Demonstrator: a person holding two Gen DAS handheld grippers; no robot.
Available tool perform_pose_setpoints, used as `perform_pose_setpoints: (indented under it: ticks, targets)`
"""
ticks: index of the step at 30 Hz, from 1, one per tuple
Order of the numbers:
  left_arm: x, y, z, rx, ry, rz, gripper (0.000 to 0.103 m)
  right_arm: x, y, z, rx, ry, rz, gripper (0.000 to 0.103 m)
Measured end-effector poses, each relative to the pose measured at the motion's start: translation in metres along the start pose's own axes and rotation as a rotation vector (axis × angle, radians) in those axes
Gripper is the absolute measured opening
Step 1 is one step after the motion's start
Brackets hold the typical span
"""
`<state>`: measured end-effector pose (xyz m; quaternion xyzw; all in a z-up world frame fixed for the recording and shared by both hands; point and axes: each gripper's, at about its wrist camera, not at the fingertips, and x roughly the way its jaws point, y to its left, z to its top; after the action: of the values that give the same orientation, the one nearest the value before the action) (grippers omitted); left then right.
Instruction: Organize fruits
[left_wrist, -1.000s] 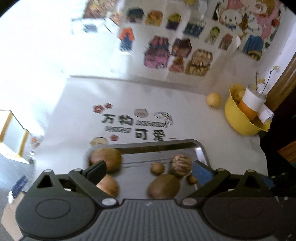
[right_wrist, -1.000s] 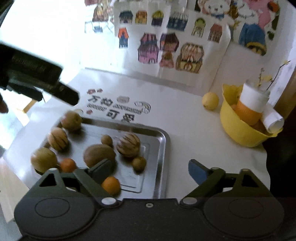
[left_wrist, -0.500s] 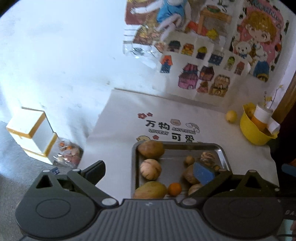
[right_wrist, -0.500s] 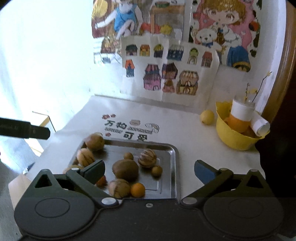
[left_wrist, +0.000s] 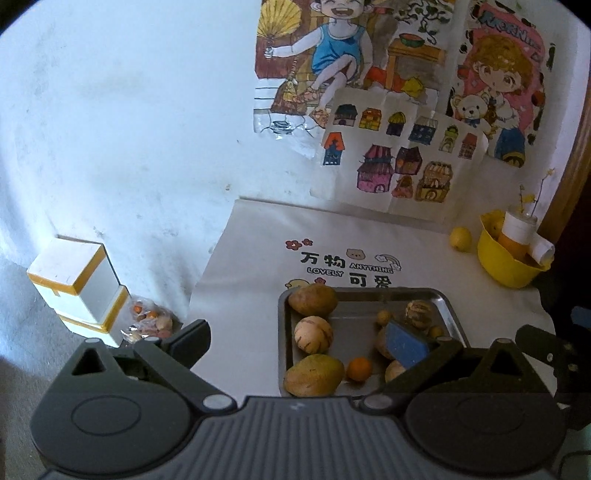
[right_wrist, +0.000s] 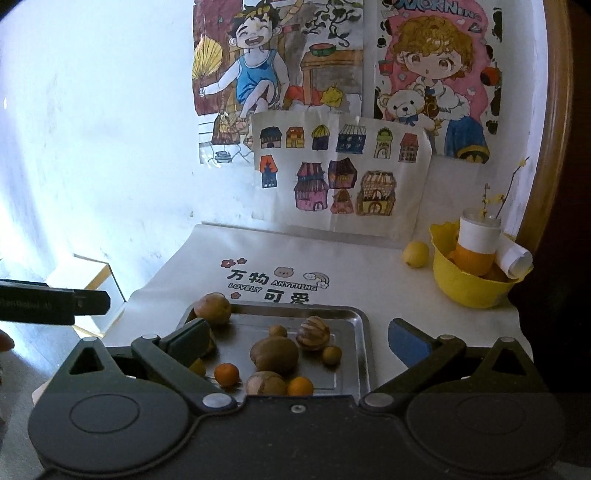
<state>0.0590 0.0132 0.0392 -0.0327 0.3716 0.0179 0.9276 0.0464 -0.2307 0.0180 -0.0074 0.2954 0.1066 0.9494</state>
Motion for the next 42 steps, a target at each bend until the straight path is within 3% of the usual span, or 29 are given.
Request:
perform_pose_setpoints:
  ticks: [9, 22, 31, 42]
  targets:
    - [0.01, -0.003, -0.01, 0.005, 0.033, -0.006, 0.103, 0.002, -0.011, -0.005, 0.007, 0.019, -0.013, 0.102]
    - [0.026, -0.002, -0.048, 0.011, 0.124, -0.031, 0.103, 0.005, -0.018, -0.041, 0.027, 0.068, -0.04, 0.102]
    - [0.03, -0.001, -0.062, 0.046, 0.12, -0.021, 0.103, 0.006, -0.022, -0.059, 0.097, 0.121, -0.043, 0.102]
    - [0.023, 0.001, -0.071, 0.059, 0.125, -0.013, 0.103, 0.006, -0.011, -0.065, 0.051, 0.121, -0.044, 0.102]
